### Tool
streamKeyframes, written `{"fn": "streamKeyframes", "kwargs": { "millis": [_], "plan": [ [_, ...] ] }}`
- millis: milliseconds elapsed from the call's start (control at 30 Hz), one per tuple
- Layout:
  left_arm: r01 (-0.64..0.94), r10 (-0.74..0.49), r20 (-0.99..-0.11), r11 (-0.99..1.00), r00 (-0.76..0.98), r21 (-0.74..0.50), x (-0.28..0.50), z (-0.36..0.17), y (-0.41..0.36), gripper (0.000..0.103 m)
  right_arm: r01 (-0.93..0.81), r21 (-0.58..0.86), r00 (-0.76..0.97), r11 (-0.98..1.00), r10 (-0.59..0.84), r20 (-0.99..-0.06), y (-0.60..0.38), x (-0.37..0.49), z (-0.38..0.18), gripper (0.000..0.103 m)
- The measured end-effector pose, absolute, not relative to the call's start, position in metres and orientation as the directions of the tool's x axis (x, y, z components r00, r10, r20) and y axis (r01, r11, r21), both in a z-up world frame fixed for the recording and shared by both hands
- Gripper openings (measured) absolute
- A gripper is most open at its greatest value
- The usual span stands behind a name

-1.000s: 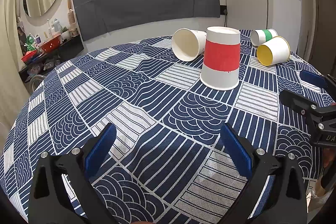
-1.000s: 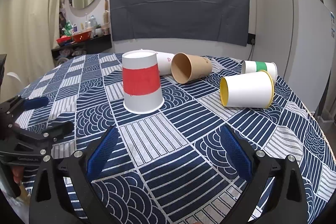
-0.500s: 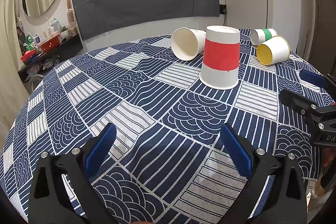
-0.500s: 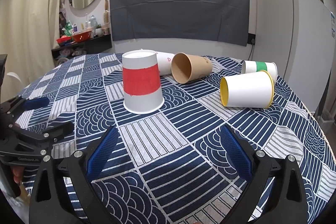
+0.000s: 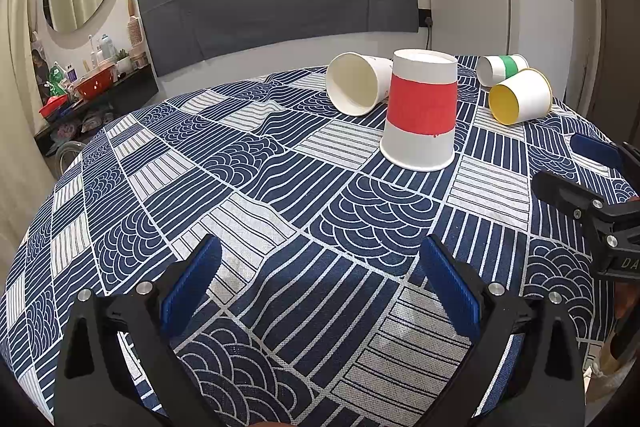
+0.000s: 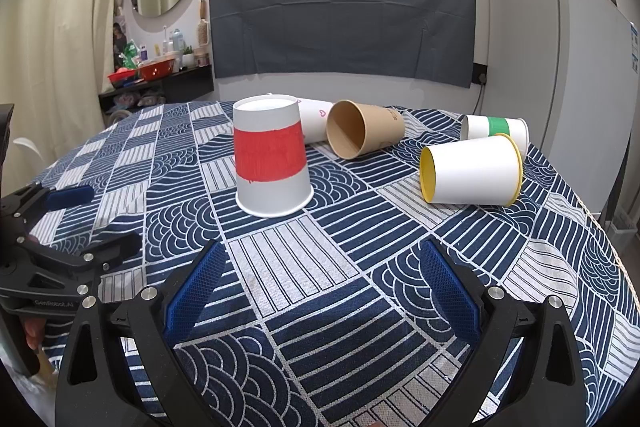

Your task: Flip cup upside down

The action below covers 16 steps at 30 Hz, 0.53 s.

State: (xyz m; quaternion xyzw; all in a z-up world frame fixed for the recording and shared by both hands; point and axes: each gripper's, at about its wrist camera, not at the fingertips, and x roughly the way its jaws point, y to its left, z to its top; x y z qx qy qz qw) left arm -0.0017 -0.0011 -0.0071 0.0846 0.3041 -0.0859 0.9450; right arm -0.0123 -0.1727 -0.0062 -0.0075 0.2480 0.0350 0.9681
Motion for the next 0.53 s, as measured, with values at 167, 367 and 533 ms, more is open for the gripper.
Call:
{"fn": "streamKeyframes", "kwargs": {
  "millis": [167, 367, 533],
  "plan": [
    [0.214, -0.111, -0.589, 0.971, 0.801, 0.108, -0.0017, -0.0071, -0.0010, 0.097, -0.072, 0.003, 0.875, 0.997, 0.064, -0.480, -0.1727, -0.0122, -0.0063, 0.094],
    [0.212, -0.111, -0.589, 0.972, 0.801, 0.104, -0.0015, -0.0070, -0.0005, 0.097, -0.071, 0.002, 0.875, 0.997, 0.063, -0.480, -0.1726, -0.0123, -0.0063, 0.094],
    [0.218, -0.120, -0.590, 0.971, 0.798, 0.096, -0.0013, -0.0076, -0.0012, 0.097, -0.072, 0.002, 0.875, 0.997, 0.064, -0.480, -0.1726, -0.0122, -0.0063, 0.094]
  ]
}}
